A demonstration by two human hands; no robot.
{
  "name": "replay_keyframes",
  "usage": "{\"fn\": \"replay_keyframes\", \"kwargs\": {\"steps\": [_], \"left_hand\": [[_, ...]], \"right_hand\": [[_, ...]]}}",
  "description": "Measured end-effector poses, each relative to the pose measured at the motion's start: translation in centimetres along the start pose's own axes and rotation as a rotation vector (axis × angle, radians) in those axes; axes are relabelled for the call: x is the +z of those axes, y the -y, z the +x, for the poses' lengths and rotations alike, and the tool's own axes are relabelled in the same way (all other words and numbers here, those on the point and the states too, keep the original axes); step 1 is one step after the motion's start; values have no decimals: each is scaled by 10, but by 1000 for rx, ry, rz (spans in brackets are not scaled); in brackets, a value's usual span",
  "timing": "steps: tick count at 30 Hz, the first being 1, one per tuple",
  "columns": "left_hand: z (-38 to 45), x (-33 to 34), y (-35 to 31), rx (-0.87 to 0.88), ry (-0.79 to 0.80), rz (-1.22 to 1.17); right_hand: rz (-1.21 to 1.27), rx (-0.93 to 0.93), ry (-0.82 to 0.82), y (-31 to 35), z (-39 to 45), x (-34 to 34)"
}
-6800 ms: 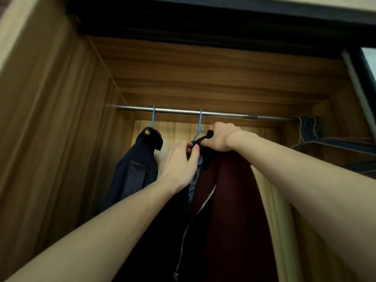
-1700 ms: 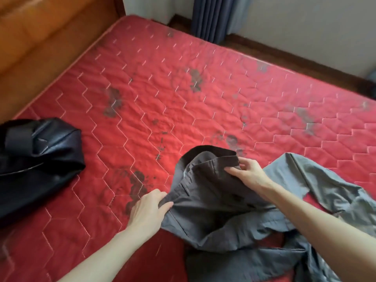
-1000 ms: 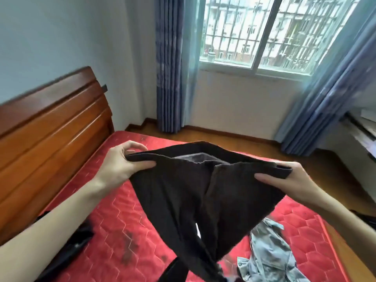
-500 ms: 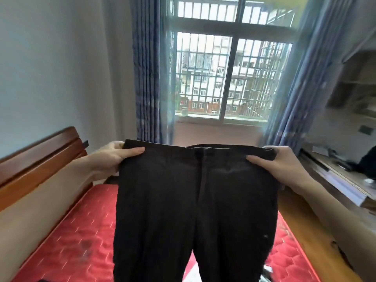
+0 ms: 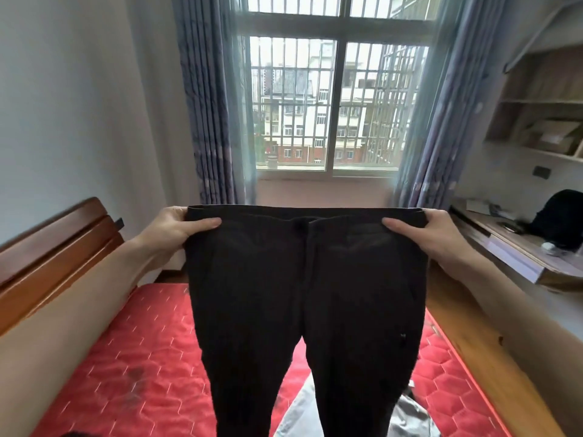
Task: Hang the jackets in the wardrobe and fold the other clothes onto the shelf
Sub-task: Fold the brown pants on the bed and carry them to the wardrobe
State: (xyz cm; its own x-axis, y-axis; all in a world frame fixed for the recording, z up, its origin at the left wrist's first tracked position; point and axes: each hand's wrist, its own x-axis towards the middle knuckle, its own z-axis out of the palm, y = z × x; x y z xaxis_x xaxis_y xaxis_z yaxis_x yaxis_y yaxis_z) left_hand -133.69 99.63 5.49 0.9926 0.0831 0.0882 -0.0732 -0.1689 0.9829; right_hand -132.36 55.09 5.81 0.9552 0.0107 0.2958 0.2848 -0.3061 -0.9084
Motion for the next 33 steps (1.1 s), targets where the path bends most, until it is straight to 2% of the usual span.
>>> {"fn": "replay_keyframes", "kwargs": {"steps": [2,4,6,10,12,15,20,22,29,33], "left_hand": [[0,-6,-2,-3,-8,28],[-2,-7,-5,-3,-17,20],[-2,-4,-10,8,-23,-4],[-4,-6,-19,-57,80,-44],[-3,-5,-21,-70,71,-79],[-3,10,-21,-34,-13,-151],[-16,64,-11,51,-264,-165],[-27,89,-7,59,-275,-142],[-60,149,6,178,-181,-94],[-70,164,4,157,-195,-194]], "right_hand": [[63,89,164,9,-5,-8],[29,79,203,14,-7,-10],[15,26,111,14,-3,-10],[-88,-103,-89,12,8,-5],[-168,-134,-140,13,13,-1],[-236,-113,-231,13,21,13],[-323,-154,-363,25,2,59],[-320,-191,-377,28,-11,82],[-98,-289,-279,32,-52,153],[106,-285,-156,34,-71,175]]}}
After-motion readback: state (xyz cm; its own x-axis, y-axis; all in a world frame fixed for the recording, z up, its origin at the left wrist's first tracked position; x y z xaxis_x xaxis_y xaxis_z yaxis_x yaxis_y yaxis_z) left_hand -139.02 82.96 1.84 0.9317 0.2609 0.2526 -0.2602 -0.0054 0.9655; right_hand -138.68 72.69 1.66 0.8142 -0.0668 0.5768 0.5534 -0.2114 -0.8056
